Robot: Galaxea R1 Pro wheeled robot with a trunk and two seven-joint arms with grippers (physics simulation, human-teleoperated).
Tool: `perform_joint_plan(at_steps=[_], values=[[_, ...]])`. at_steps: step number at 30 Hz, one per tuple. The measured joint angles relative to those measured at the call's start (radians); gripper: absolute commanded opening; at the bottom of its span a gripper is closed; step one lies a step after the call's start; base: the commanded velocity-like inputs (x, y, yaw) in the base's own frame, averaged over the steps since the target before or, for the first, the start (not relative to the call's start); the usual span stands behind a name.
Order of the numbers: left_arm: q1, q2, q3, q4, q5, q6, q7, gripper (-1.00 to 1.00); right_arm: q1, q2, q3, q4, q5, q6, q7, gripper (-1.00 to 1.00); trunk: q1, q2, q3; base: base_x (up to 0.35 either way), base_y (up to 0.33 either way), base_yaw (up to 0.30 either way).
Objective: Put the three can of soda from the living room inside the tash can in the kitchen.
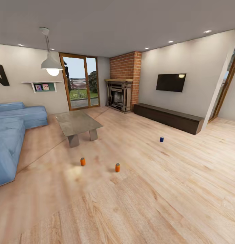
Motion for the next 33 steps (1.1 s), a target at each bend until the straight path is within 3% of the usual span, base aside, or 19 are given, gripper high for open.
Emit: perform_joint_plan(at_steps=[24,33], values=[[0.000,-0.002,-0.005,0.005,-0.001,-0.001,-0.008,1.00,-0.002,0.005,0.008,0.002,0.009,0.006,0.004,1.00,0.000,0.000,0.000,0.000,0.000,0.000],[-0.018,0.038,0.002,-0.043,0.008,-0.002,-0.058,1.00,-0.010,-0.041,0.028,-0.049,0.016,-0.045,0.049,1.00,0.000,0.000,0.000,0.000,0.000,0.000]])
